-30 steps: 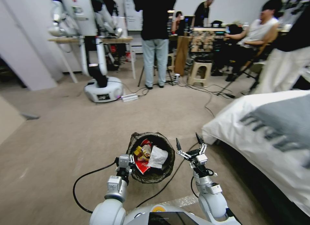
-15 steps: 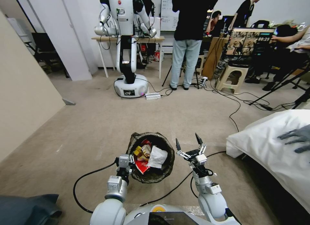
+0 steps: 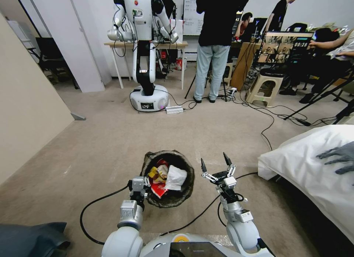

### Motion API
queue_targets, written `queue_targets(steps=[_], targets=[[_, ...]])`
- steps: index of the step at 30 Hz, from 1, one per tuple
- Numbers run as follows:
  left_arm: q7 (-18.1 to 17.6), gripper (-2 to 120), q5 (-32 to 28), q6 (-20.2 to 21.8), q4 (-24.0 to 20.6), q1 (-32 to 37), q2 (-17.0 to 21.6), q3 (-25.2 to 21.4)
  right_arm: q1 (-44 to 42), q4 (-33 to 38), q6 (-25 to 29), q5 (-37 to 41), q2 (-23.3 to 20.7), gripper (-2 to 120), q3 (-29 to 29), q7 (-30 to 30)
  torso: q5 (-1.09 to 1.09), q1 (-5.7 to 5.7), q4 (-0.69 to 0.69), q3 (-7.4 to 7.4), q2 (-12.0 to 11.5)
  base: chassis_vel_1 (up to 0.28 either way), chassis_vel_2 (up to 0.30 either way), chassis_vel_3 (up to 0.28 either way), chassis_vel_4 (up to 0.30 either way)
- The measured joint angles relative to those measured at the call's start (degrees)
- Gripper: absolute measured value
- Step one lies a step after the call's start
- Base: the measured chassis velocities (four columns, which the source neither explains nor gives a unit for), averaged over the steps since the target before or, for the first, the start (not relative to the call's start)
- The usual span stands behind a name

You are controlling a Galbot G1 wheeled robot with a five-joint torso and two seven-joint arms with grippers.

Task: Pick up the trash bin, then pick up the garbage from the floor and place it into the trash bin.

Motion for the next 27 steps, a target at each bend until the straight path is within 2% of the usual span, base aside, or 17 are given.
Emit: queue_targets(steps=[15,18,27], targets=[[-1.71,0,-6.33,6.13,4.34,-1.65,0.13,-1.56,-0.10,-0.10,0.20,-0.01,0.03,100,-0.09,-0.30,0.00,0.00,0.00,0.00,0.00,0.000,0.000,0.000,0.000],[-2.04,0,-9.09,7.72,5.91,-2.26,0.21,-2.11,-0.13,-0.18,0.34,-0.04,0.06,100,-0.18,-0.33,-0.01,0.00,0.00,0.00,0.00,0.000,0.000,0.000,0.000],[-3.47,0,-14.49,8.73,8.57,-3.10,0.26,-2.70,0.32,-0.25,0.44,0.01,-0.05,100,0.05,-0.35,0.08,0.00,0.03,-0.01,0.01,0.000,0.000,0.000,0.000]])
